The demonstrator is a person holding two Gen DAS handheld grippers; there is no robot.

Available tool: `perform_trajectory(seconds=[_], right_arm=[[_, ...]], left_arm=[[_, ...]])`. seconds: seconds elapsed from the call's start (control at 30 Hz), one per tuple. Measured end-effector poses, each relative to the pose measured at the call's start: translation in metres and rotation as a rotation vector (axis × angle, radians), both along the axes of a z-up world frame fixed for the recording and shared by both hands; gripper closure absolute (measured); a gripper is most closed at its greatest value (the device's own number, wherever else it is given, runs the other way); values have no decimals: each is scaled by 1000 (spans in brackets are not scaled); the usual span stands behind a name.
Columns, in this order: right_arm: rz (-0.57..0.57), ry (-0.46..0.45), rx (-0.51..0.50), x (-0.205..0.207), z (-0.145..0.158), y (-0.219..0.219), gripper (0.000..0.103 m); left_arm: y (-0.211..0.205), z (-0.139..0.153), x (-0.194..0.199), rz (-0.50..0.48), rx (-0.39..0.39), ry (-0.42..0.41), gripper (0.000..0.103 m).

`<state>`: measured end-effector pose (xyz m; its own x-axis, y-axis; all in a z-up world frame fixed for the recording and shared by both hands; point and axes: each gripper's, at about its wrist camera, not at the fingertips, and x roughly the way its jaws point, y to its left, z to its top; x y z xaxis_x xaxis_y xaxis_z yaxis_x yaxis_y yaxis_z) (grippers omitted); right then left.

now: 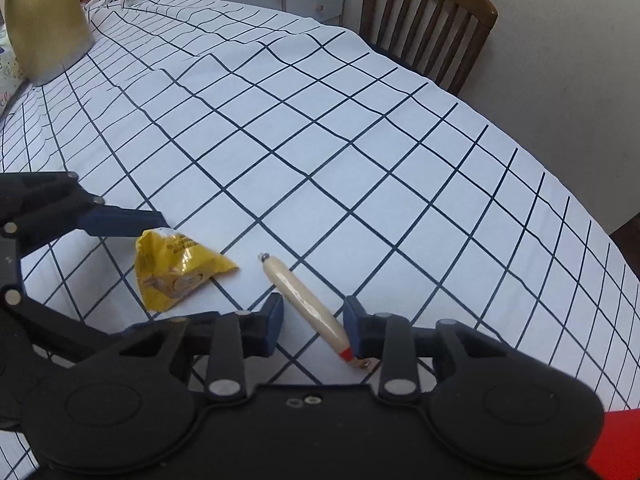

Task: Organize snacks
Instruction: 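Grasp the yellow triangular candy with the left tool while the right tool grasps the sausage stick, then carry the yellow candy and sausage stick with both tools over the box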

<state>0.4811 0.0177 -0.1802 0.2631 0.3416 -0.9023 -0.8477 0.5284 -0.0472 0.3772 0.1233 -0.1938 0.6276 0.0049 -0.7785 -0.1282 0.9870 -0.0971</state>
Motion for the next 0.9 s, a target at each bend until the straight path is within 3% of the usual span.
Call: perform_trajectory(seconds=[0.1,0.17,0.47,0.67,0.9], right_arm=[[-2,-8,-1,-6,0,1,88],[-17,-34,-8,-10,0,1,93],[-159,-66,3,-19,-1,-13,94],[-291,-33,64,-32,7,-36,94],[-351,-25,100,-59,21,-60,94]], left_arm=[[1,-1,1,3,10,4,48],[3,0,0,10,1,7,62],[8,1,-7,44,-68,33,66],[4,3,-25,74,-106,56,66],[-4,17,-49,100,-134,68,66]])
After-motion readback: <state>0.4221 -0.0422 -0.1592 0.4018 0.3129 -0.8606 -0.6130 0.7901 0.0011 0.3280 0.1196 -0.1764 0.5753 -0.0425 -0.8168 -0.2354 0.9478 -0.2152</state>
